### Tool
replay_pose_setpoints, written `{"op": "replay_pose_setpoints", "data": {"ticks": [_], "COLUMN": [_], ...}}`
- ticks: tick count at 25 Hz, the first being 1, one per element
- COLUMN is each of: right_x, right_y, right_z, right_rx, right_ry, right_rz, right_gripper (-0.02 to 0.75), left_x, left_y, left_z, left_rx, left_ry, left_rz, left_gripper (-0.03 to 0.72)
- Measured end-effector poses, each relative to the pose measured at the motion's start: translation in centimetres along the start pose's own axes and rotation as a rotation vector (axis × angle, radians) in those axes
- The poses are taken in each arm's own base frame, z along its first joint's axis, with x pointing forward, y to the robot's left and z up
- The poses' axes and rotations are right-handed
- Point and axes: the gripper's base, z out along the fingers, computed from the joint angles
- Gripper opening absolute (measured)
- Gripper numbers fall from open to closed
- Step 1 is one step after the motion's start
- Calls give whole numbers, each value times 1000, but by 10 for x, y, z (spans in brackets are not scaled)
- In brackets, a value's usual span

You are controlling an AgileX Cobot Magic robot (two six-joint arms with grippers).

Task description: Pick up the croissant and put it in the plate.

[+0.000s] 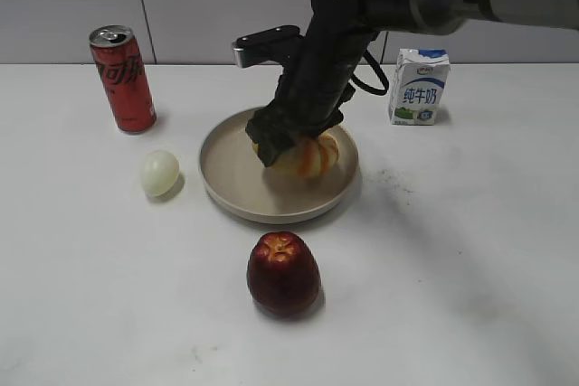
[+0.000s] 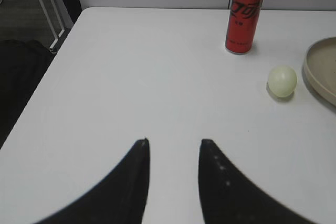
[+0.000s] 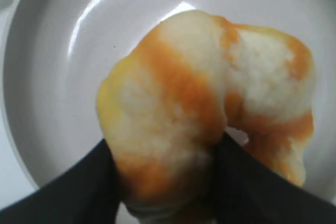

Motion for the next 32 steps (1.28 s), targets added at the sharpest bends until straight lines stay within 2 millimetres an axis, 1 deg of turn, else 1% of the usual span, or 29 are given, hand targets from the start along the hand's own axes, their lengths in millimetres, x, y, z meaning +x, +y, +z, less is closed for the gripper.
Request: {"op": "replay_pose_setpoints", "data": {"ticks": [1, 2, 4, 6, 9, 11, 14, 16, 19, 21, 22, 23, 25, 26, 28, 29, 32], "right_x": [0, -1, -3, -7, -15, -20, -20, -16, -5, 10, 21, 31, 58, 72, 101, 116, 160], "right_y": [1, 1, 2, 4, 9, 11, 9, 3, -16, -35, -45, -51, -65, -68, -71, -70, -55], "right_z": [0, -1, -3, -13, -39, -64, -97, -116, -142, -157, -160, -168, -178, -180, -192, -193, -206], "right_rx": [-6, -9, -16, -24, -30, -29, -16, 0, 22, 38, 47, 56, 86, 98, 137, 156, 195], "right_ry": [-3, -6, -8, -10, -33, -61, -84, -61, -29, -13, 2, 3, 20, 35, 35, 44, 27], "right_rz": [1, -1, -5, -9, -27, -34, -34, -9, 76, 143, 174, 202, 265, 293, 343, 361, 393], "right_gripper": [598, 614, 631, 638, 638, 638, 636, 635, 633, 632, 631, 629, 627, 626, 624, 624, 620], "left_x": [0, 0, 0, 0, 0, 0, 0, 0, 0, 0, 0, 0, 0, 0, 0, 0, 0], "left_y": [0, 0, 0, 0, 0, 0, 0, 0, 0, 0, 0, 0, 0, 0, 0, 0, 0], "left_z": [0, 0, 0, 0, 0, 0, 0, 0, 0, 0, 0, 0, 0, 0, 0, 0, 0], "left_rx": [0, 0, 0, 0, 0, 0, 0, 0, 0, 0, 0, 0, 0, 0, 0, 0, 0], "left_ry": [0, 0, 0, 0, 0, 0, 0, 0, 0, 0, 0, 0, 0, 0, 0, 0, 0], "left_rz": [0, 0, 0, 0, 0, 0, 0, 0, 0, 0, 0, 0, 0, 0, 0, 0, 0], "left_gripper": [235, 235, 235, 235, 235, 235, 235, 235, 235, 235, 235, 235, 235, 235, 235, 235, 236]}}
